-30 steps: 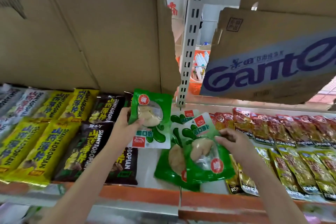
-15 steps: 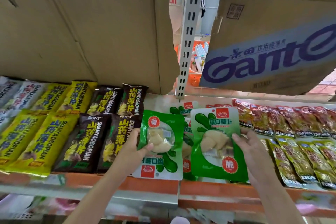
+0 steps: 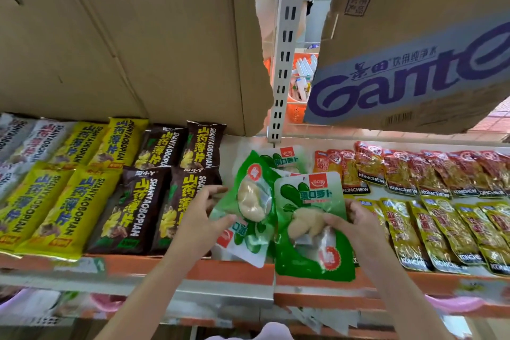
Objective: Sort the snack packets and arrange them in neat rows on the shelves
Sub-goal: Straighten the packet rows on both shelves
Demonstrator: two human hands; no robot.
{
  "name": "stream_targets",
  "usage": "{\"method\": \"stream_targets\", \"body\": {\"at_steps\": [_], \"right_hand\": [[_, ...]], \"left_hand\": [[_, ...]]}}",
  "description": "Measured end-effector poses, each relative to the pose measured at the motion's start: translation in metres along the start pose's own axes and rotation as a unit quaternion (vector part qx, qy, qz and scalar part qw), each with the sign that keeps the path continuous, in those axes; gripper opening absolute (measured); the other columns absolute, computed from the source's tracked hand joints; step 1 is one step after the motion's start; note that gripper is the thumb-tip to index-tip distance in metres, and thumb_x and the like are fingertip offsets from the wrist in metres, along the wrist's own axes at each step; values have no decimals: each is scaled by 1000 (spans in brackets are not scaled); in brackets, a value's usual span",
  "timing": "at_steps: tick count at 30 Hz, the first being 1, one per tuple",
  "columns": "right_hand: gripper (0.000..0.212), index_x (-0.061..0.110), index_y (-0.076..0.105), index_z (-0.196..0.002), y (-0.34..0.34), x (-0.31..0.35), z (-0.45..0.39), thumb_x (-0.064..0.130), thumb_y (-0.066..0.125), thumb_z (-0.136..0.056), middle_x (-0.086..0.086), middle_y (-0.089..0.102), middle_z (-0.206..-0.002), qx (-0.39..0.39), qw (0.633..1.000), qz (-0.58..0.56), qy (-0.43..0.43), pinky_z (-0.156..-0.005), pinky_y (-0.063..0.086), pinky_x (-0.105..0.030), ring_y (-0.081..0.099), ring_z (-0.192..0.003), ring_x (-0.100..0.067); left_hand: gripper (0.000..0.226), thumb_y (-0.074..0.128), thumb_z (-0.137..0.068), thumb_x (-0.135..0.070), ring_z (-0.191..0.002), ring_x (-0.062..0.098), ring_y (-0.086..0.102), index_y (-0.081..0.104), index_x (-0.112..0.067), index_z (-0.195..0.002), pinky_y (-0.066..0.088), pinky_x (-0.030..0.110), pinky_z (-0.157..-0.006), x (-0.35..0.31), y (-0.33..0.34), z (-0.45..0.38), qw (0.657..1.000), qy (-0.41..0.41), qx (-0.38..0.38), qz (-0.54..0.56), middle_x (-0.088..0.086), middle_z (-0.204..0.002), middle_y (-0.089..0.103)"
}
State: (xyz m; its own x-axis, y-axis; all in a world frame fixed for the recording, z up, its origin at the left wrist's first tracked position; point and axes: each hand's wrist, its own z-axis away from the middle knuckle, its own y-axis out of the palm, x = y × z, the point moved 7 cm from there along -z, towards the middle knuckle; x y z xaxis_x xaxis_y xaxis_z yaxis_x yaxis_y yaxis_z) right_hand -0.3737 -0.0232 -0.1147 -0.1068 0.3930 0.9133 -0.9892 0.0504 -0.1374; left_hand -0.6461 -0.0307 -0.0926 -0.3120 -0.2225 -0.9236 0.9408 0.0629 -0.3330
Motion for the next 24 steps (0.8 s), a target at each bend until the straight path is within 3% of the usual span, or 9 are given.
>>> {"method": "stream_targets", "body": {"at_steps": [2,5,8,10,13,16,18,20,24], "right_hand": [[29,13,61,-100,-5,3,-1,11,68,-72,-10,71,-91,1,996,-83,17,-72,53,-40,66,-80,-29],[23,15,62,-101,-11,13,-2,6,63,-80,-9,70,-94,-7,990,-138,1,-78,53,-42,66,-86,-27],[23,22,57,-101,-3,20,-1,11,66,-82,-1,66,-104,10,997,57,-49,-85,51,-37,62,-98,-21],[43,22,49,-122,-3,26,0,19,67,-83,0,50,-126,-30,964,246,-94,-90,42,-27,50,-107,-11],[68,27,30,-142,9,67,13,37,65,-84,12,23,-144,-56,920,298,-246,-101,23,-21,24,-123,2],[69,36,32,-139,46,101,28,47,65,-79,23,27,-136,37,872,329,-361,-107,19,-21,22,-130,1],[54,36,46,-127,64,104,27,41,69,-79,18,49,-122,96,868,346,-343,-100,36,-28,45,-114,-6],[28,22,59,-106,66,100,21,31,68,-82,5,64,-97,120,877,345,-311,-80,49,-32,58,-86,-12],[15,29,56,-88,36,77,8,27,69,-82,12,60,-80,98,918,303,-235,-57,40,-9,55,-72,-4]], "left_hand": [[26,71,-77,-1,-76,21,66,61,-18,-95,50,29,-63,-7,-10,-5,997,-11,-28,73,11,-90,69],[28,67,-80,-2,-77,31,67,60,-20,-100,54,39,-69,-15,-18,-14,988,-22,-26,150,17,-96,68],[29,67,-80,-3,-75,27,66,59,-24,-98,54,36,-65,-25,-23,-17,993,15,-25,113,14,-95,67],[19,75,-74,-8,-69,25,63,65,-22,-81,51,31,-59,-34,-29,-17,996,31,-31,81,11,-82,69],[17,83,-62,-19,-69,30,65,71,-20,-74,52,42,-67,-50,-31,-18,996,40,-22,71,12,-76,71],[27,77,-65,-24,-63,24,64,67,0,-73,52,37,-63,-75,-17,-17,995,78,16,64,20,-72,69],[23,76,-66,-23,-60,20,60,67,-2,-68,49,33,-60,-88,0,-15,990,112,55,59,14,-64,67],[6,73,-74,-11,-60,11,60,70,-16,-72,49,24,-59,-91,12,-17,986,132,72,78,-3,-65,69],[19,63,-85,-4,-84,7,62,63,-22,-92,50,27,-81,-62,8,-34,990,119,-11,79,-1,-93,69]]}}
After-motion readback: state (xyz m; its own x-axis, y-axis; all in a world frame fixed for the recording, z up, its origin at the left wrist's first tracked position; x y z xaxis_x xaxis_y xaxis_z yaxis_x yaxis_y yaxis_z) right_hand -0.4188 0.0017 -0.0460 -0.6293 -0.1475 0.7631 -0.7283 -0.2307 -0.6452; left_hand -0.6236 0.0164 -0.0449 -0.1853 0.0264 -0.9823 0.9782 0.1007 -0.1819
